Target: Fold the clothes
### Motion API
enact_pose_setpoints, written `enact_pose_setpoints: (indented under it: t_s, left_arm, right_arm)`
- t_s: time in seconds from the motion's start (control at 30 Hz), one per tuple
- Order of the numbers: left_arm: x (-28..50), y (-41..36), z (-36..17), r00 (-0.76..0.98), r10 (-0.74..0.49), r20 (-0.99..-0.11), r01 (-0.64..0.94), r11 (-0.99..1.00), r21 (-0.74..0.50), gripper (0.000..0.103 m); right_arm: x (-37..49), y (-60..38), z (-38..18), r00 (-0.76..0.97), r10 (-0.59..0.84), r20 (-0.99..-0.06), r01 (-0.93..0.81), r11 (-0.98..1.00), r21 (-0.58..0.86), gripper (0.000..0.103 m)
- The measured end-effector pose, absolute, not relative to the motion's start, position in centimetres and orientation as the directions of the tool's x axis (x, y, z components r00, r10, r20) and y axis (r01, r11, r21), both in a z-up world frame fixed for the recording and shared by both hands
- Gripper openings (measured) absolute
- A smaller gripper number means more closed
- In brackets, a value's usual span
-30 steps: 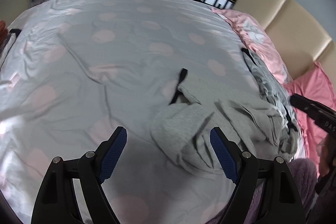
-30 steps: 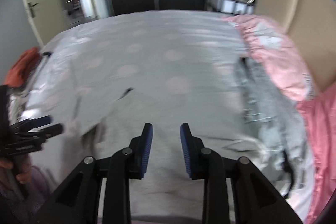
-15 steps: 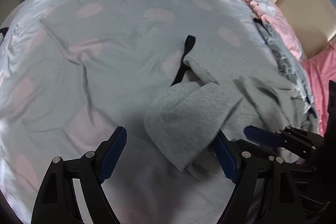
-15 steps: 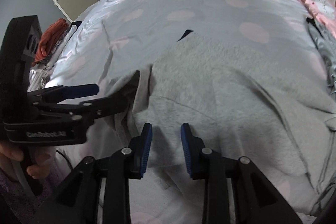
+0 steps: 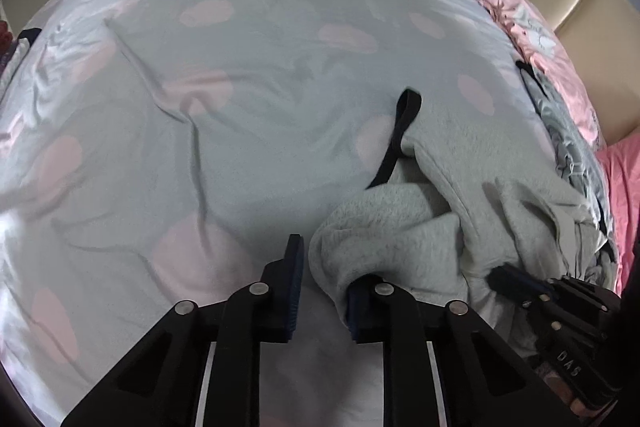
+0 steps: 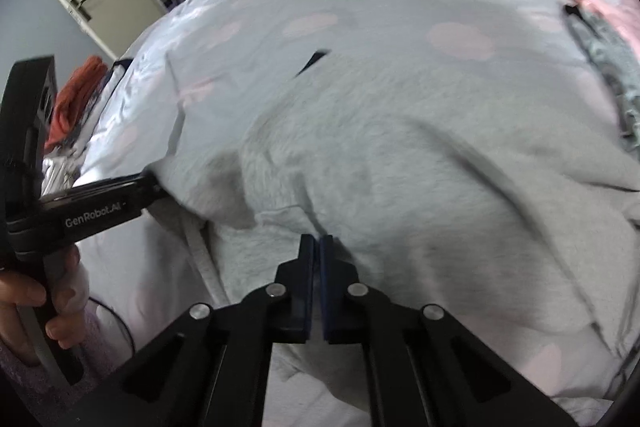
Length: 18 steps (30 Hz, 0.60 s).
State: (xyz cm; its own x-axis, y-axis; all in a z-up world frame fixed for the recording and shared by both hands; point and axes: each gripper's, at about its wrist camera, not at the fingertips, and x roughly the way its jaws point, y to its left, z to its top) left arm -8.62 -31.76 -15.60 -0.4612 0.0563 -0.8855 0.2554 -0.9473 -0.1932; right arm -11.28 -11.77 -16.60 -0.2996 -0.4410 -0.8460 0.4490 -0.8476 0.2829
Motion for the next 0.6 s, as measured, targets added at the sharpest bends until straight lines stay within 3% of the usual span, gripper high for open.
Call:
enact_pose_setpoints:
  t_s: [0.27,0.47,0.6]
  left_arm:
    - [-5.8,-32.7,-9.7,-0.616,0.014,-0.788,0.256,-0.942,-0.217,0.008]
    - [-3.6,-33.1,0.0,-0.761,0.004,-0.649,0.199,-0.95,-0.239,0.005]
    - [-1.2,-33.8,7.0,-0.817,0.01,-0.577,0.147,-0.963,-0.225,0.005]
  right_arm:
    - [-10.2,-8.2,-9.4,-0.498,-0.37,-0.784,0.396,-0.902,0.174,0.002]
    - [-10.8,-9.1,1.8,-0.633,-0.374,-0.678,0.433,-0.897,0.09,0.001]
    - [-9.9,-11.3,9.7,-0.672,-0.453,-0.586,0.504,-0.859,0.087,0.0]
